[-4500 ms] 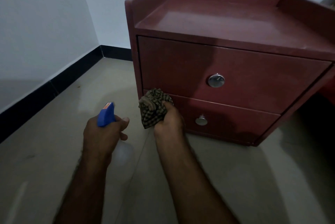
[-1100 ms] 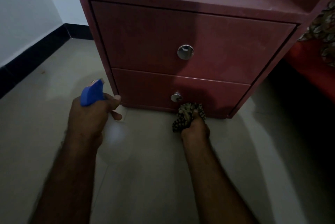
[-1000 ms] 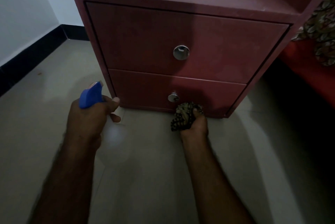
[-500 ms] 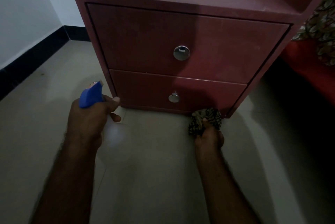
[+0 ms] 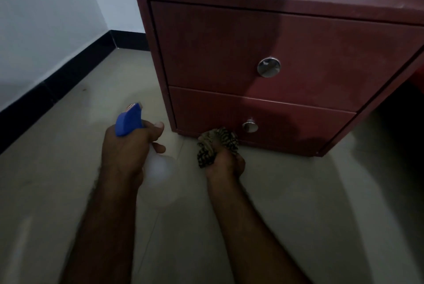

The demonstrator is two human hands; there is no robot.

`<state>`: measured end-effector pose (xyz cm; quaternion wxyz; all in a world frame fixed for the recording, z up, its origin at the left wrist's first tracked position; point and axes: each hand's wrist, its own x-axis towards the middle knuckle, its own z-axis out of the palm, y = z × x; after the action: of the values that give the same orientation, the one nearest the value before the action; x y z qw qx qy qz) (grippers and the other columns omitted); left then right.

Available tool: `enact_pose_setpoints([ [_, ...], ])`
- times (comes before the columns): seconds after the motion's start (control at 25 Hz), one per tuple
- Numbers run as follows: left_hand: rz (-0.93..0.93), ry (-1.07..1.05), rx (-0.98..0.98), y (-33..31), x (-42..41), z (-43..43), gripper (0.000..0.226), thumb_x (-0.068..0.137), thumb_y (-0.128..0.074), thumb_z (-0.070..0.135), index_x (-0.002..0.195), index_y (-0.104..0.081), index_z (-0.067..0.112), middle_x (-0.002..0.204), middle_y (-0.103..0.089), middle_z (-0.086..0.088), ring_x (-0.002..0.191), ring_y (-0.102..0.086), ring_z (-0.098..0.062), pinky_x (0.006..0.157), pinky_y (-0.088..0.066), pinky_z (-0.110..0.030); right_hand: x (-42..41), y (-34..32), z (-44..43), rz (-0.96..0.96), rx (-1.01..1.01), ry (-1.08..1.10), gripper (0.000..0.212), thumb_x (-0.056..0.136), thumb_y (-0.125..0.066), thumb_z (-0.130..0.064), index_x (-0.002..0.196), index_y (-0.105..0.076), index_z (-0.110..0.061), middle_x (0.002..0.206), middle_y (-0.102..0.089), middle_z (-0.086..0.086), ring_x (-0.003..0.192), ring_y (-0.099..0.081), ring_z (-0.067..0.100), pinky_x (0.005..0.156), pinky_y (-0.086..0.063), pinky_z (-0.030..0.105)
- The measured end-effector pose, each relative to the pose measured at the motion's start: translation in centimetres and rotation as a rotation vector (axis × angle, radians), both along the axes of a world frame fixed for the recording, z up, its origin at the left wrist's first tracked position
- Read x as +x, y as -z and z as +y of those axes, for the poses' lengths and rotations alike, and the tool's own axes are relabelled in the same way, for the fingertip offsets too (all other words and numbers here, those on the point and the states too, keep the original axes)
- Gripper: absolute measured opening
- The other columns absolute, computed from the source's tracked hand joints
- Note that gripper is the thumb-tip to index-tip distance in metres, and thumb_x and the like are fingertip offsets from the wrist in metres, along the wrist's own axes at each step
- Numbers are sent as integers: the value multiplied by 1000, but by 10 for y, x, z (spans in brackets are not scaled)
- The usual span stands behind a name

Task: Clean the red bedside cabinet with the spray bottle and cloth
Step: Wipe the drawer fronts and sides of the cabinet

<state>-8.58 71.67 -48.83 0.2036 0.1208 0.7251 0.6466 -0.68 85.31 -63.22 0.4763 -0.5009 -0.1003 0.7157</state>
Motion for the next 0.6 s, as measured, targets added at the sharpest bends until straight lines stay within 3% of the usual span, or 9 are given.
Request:
enact_pose_setpoints([
  [0.12, 16, -35, -3, -2, -7, -5, 14, 83, -78, 12, 81, -66, 19, 86, -70, -2, 53, -68, -13, 69, -59, -42, -30, -8, -15, -69, -73, -89, 32, 57, -91, 3, 84, -75, -2, 81, -77, 13, 73, -76, 35, 69, -63, 54],
  [0.24, 22, -53, -4, -4, -14, -9, 13, 83, -78, 13, 83, -66, 18, 90, -71, -5, 55, -69, -14, 70, -59, -43, -48, -22, -26, -22, -136, -129, 23, 62, -87, 10, 74, -72, -2, 73, -75, 15, 65, -74, 32, 67, -62, 57],
  [0.28, 26, -57, -6, -4, -17, -10, 13, 83, -78, 13, 83, -67, 18, 91, -71, -6, 56, -69, -15, 70, -59, -43, -51, -28, -29, -10, -159, -132, 22, 65, -85, 12, 72, -70, -2, 71, -74, 15, 62, -72, 30, 66, -62, 55],
  [0.36, 35, -66, -19, -5, -20, -12, 12, 83, -78, 14, 83, -67, 18, 94, -71, -7, 60, -70, -18, 71, -58, -43, -53, -35, -30, -45, -198, -147, 25, 69, -85, 10, 73, -64, -2, 68, -67, 9, 57, -65, 23, 56, -60, 37],
  [0.44, 44, -79, -38, -4, -23, -15, 12, 84, -78, 15, 85, -66, 19, 96, -71, -7, 63, -69, -18, 69, -57, -41, -51, -39, -31, -72, -239, -184, 27, 73, -85, 6, 87, -63, -1, 74, -60, 6, 57, -58, 17, 43, -47, 22],
  [0.52, 58, -88, -52, -3, -25, -18, 11, 85, -77, 17, 85, -66, 19, 96, -71, -7, 64, -70, -18, 70, -58, -42, -49, -44, -33, -58, -252, -204, 34, 76, -82, 9, 104, -63, 3, 85, -63, 11, 59, -56, 18, 39, -43, 20],
  [0.6, 75, -96, -62, -3, -26, -20, 11, 85, -77, 17, 85, -66, 19, 96, -71, -7, 68, -70, -23, 77, -60, -48, -55, -58, -35, -8, -219, -187, 32, 76, -80, 12, 104, -66, 6, 91, -68, 18, 60, -60, 20, 45, -50, 23],
])
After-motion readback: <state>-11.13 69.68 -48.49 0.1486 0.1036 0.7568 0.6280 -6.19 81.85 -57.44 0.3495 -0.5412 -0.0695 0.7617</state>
